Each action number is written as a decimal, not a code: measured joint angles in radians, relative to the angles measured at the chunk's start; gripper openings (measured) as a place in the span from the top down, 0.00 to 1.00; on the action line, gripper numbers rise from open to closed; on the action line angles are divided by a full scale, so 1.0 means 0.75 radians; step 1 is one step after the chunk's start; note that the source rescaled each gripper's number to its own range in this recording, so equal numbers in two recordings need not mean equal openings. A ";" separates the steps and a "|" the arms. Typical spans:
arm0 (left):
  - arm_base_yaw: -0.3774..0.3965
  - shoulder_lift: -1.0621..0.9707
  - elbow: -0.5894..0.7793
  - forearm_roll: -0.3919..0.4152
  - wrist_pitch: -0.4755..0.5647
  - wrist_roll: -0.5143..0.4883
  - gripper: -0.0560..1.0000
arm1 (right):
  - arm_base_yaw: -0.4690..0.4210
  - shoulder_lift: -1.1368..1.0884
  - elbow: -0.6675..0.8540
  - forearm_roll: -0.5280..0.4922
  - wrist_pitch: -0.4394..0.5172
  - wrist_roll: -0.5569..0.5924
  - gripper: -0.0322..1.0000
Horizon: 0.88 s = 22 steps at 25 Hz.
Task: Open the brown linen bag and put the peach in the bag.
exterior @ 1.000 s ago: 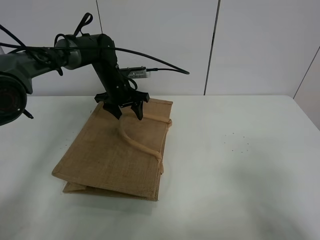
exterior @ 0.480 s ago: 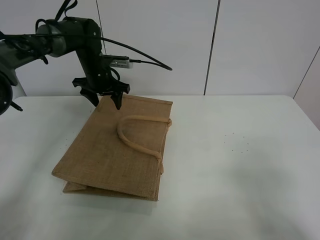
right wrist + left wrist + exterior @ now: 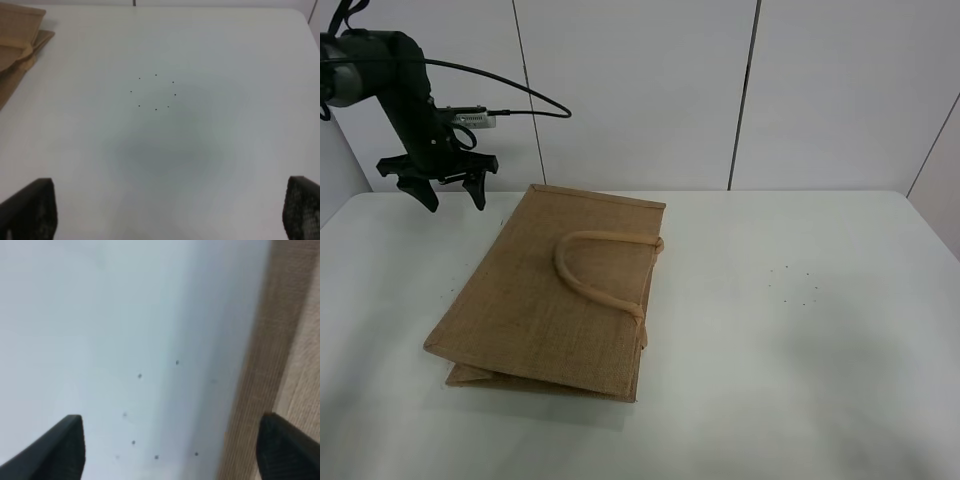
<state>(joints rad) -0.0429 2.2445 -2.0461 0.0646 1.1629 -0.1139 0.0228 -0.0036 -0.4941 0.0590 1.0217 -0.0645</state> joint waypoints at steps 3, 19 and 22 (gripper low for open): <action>-0.001 -0.084 0.082 -0.015 0.000 0.000 0.00 | 0.000 0.000 0.000 0.000 0.000 0.000 0.00; -0.022 -1.116 1.047 -0.034 0.006 0.014 0.00 | 0.000 0.000 0.000 0.001 -0.001 0.000 0.00; -0.022 -1.346 1.264 -0.017 0.006 0.015 0.00 | 0.000 0.000 0.000 0.001 -0.001 0.000 0.00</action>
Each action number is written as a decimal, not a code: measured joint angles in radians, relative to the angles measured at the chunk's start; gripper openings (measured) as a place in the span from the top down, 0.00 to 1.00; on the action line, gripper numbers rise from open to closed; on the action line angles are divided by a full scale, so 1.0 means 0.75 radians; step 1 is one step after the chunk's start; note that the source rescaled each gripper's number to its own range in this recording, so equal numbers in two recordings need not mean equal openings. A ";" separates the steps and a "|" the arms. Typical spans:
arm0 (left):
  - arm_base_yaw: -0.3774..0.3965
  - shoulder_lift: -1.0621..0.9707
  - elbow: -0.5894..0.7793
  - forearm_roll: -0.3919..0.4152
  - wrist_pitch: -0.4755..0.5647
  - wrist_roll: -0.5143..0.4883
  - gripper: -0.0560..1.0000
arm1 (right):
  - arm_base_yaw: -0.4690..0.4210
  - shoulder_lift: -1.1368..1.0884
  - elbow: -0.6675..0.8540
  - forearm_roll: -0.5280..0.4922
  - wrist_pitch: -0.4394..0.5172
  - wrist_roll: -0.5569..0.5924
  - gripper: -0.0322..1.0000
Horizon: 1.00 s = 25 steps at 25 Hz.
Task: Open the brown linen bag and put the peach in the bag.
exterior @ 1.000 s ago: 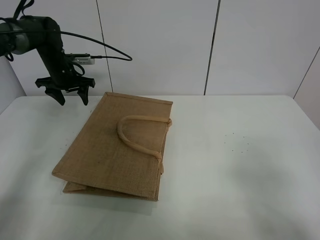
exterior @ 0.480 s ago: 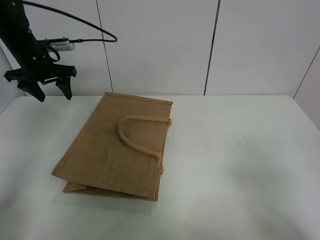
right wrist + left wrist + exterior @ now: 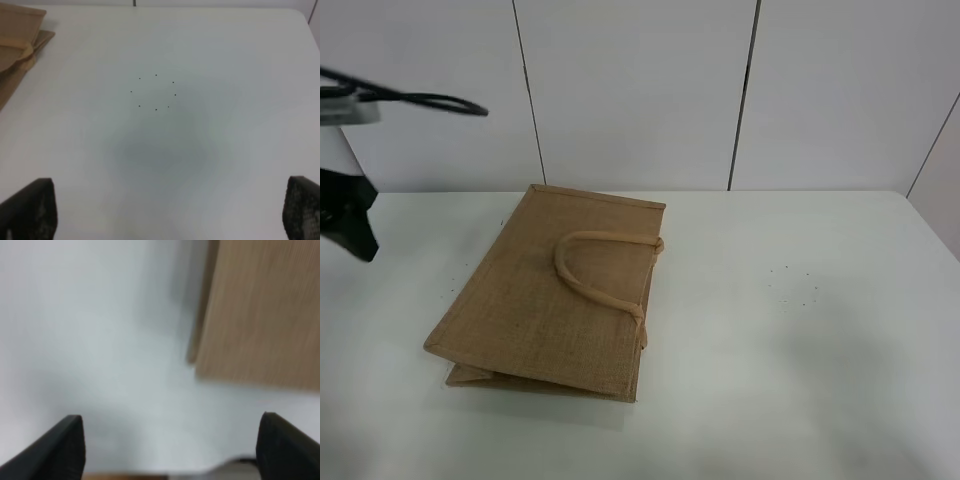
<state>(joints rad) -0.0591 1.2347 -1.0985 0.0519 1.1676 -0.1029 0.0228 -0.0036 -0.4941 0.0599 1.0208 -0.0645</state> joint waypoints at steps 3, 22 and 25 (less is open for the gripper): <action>0.000 -0.223 0.218 0.003 -0.004 0.008 0.00 | 0.000 0.000 0.000 0.000 0.000 0.000 0.00; 0.000 -1.283 0.800 0.001 -0.152 0.137 0.00 | 0.000 0.000 0.000 0.003 0.000 0.000 0.00; 0.000 -1.365 0.800 0.001 -0.152 0.137 0.00 | 0.000 0.000 0.000 0.003 0.000 0.000 0.00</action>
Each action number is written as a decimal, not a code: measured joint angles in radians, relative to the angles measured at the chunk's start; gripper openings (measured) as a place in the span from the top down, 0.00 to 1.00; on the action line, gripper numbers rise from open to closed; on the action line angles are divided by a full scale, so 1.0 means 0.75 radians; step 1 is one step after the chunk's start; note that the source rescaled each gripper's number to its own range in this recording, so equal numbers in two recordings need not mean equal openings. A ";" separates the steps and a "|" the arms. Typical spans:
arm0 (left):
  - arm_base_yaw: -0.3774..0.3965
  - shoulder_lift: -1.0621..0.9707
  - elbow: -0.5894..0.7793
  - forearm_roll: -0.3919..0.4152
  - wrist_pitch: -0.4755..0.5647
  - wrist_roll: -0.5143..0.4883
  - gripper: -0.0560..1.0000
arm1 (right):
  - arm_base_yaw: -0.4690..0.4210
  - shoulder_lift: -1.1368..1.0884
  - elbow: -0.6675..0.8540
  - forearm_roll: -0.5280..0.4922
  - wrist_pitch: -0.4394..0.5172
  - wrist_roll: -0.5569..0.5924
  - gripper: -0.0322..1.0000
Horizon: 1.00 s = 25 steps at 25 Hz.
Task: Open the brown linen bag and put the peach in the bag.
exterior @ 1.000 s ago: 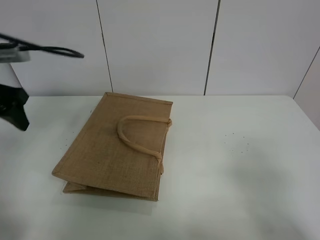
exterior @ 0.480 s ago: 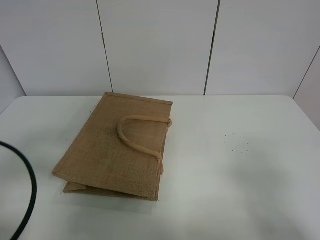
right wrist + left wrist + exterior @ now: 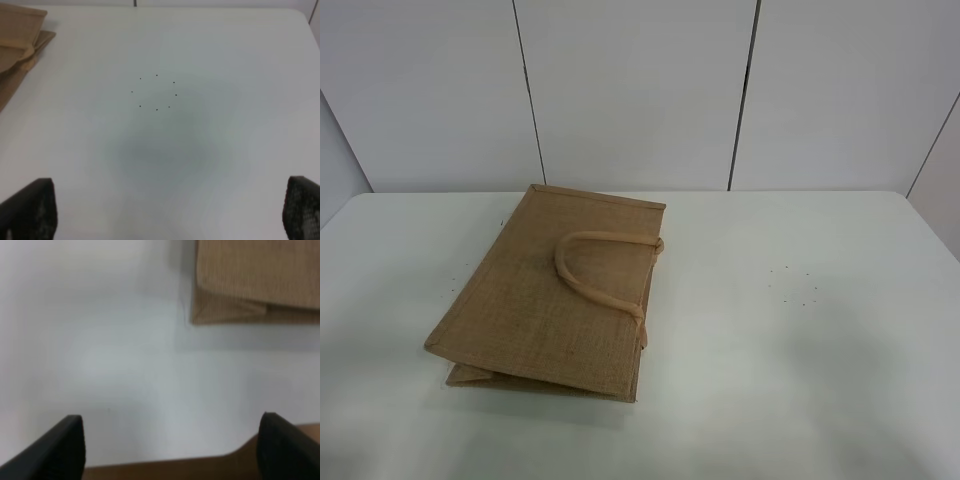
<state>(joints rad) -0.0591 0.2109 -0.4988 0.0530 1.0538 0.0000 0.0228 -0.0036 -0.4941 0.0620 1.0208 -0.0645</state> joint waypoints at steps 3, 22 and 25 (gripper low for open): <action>0.000 -0.034 0.000 0.001 0.000 0.000 0.00 | 0.000 0.000 0.000 0.000 0.000 0.000 0.00; 0.000 -0.287 0.002 -0.014 0.001 0.000 0.00 | 0.000 0.000 0.000 0.000 0.000 0.000 0.00; 0.000 -0.287 0.004 -0.017 0.001 0.000 0.00 | 0.000 0.000 0.000 0.000 0.000 0.000 0.00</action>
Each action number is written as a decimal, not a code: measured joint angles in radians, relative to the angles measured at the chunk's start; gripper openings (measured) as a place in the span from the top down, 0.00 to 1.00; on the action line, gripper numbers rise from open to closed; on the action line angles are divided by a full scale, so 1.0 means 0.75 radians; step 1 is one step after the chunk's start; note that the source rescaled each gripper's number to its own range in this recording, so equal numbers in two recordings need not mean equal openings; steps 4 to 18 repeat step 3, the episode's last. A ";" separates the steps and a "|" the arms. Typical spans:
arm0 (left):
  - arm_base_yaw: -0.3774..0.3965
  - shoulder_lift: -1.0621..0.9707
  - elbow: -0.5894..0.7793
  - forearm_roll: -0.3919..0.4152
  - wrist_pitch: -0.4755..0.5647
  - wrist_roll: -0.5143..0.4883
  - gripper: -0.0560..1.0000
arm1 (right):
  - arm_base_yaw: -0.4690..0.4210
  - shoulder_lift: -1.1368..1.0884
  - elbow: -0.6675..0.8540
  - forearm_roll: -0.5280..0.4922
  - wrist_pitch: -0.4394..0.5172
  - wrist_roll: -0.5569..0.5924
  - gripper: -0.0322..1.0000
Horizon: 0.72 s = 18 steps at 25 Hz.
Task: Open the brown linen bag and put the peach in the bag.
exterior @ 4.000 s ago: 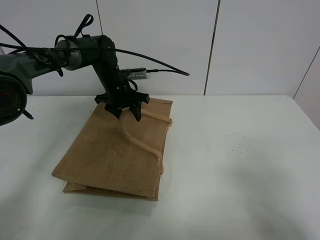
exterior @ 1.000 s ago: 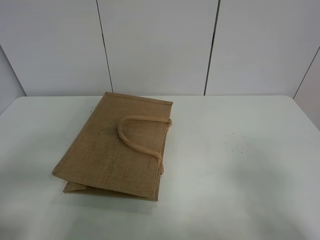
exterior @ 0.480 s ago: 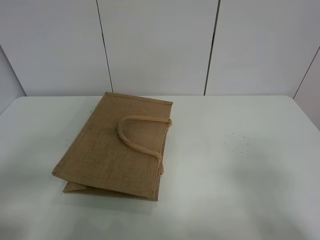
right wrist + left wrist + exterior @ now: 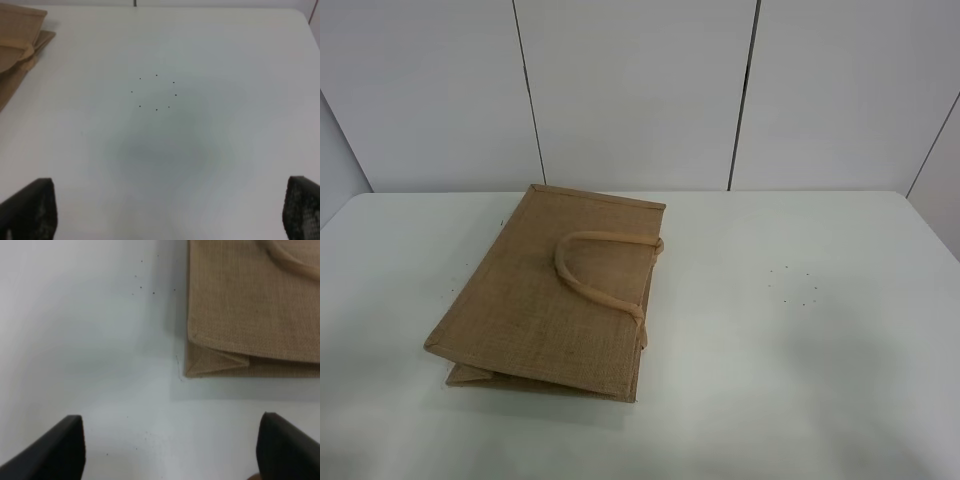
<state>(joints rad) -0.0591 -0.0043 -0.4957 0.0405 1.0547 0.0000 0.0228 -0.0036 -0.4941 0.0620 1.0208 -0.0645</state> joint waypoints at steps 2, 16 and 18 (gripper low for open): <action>0.000 0.000 0.002 -0.001 0.000 0.000 0.00 | 0.000 0.000 0.000 0.000 0.000 0.000 0.00; 0.000 0.000 0.002 -0.001 0.000 0.000 0.00 | 0.000 0.000 0.000 0.000 0.000 0.000 0.00; 0.000 0.000 0.002 -0.001 0.000 0.000 0.00 | 0.000 0.000 0.000 0.000 0.000 0.000 0.00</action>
